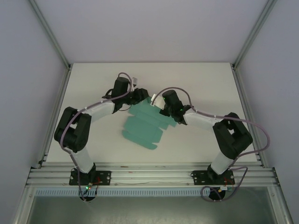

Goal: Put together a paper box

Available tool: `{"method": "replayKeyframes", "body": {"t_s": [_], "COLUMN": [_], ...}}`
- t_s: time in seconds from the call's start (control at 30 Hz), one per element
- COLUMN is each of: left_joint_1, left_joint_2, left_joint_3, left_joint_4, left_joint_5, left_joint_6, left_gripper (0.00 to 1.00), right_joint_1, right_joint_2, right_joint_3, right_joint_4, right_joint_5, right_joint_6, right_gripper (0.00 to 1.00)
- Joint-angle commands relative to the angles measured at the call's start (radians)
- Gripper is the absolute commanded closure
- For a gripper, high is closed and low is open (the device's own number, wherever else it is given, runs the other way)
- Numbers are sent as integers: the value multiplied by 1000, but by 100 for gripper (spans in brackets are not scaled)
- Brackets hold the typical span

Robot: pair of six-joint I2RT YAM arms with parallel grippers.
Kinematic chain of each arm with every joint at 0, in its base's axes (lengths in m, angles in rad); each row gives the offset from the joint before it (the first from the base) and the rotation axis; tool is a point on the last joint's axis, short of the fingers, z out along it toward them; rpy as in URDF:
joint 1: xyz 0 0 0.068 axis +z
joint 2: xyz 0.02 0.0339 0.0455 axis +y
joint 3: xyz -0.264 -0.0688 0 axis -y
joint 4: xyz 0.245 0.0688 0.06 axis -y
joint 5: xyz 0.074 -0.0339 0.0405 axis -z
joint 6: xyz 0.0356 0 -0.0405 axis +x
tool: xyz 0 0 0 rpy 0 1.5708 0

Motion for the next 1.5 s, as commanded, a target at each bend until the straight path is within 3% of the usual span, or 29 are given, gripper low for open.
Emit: {"method": "replayKeyframes", "body": {"t_s": [0.0, 0.1, 0.2, 0.4, 0.63, 0.8, 1.1, 1.27, 1.47], "left_joint_1": [-3, 21, 85, 261, 266, 265, 264, 263, 232], "left_joint_2": [-138, -266, -369, -457, -355, -286, -290, -271, -237], "left_joint_3": [-28, -101, -189, -349, -364, -374, -467, -475, -466], "left_joint_4": [-155, -237, -287, -242, -146, -61, 172, 250, 356], "left_joint_5": [-120, -234, -317, -320, -263, -69, 117, 206, 254], "left_joint_6": [177, 273, 293, 303, 341, 370, 322, 309, 252], "left_gripper": [38, 1, 0, 0, 0, 4, 4, 6, 10], "right_joint_1": [7, -19, -49, -87, -120, -130, -140, -140, -140], "right_joint_2": [-56, -82, -114, -154, -135, -116, -97, -88, -70], "right_joint_3": [-2, -11, -23, -8, 45, 79, 89, 87, 92], "right_joint_4": [34, 5, -35, -112, -161, -155, -162, -174, -165], "right_joint_5": [-20, -62, -142, -266, -374, -376, -387, -457, -498], "right_joint_6": [40, 54, 49, 70, 108, 147, 184, 188, 194], "right_gripper": [100, 100, 100, 100, 100, 100, 100, 100, 100]}}
